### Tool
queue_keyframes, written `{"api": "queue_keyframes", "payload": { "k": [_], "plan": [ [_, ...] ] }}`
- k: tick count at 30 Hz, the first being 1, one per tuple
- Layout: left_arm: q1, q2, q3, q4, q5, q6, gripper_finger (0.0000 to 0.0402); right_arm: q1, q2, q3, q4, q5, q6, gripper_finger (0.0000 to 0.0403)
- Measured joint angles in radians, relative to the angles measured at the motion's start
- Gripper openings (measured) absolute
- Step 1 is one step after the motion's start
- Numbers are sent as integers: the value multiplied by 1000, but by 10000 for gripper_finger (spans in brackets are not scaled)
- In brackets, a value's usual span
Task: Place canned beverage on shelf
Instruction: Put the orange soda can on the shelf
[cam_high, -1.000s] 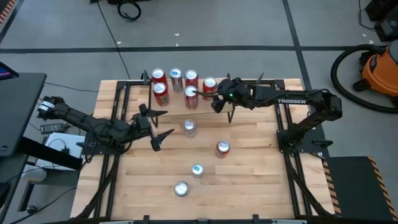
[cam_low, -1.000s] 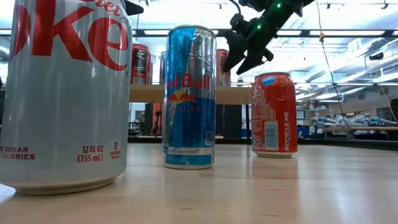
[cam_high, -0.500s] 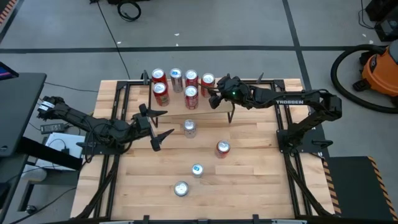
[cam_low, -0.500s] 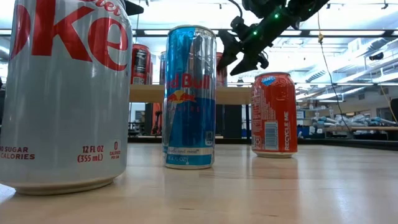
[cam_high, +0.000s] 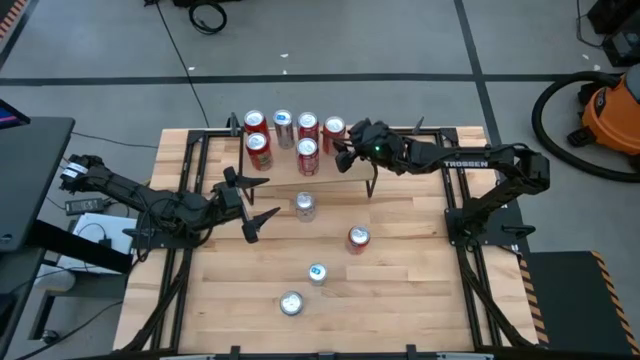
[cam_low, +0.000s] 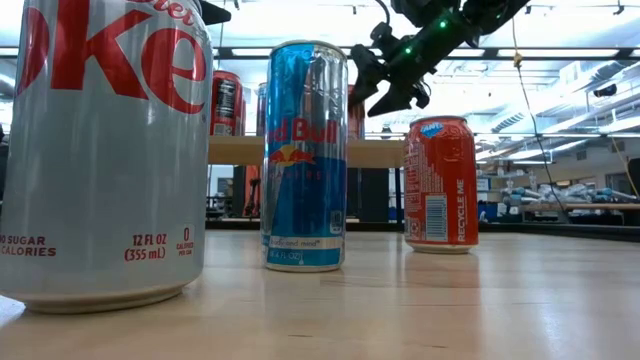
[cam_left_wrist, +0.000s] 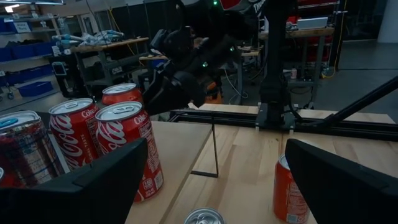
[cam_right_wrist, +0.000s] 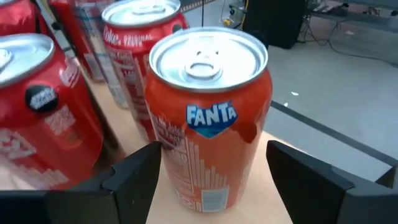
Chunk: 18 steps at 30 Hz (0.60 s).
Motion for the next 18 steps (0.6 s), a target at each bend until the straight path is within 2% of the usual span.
{"api": "queue_keyframes", "payload": {
  "k": [18],
  "plan": [
    [2,0,0,0,0,0,392,-45,0,0,53,31,-17,301]
  ]
}}
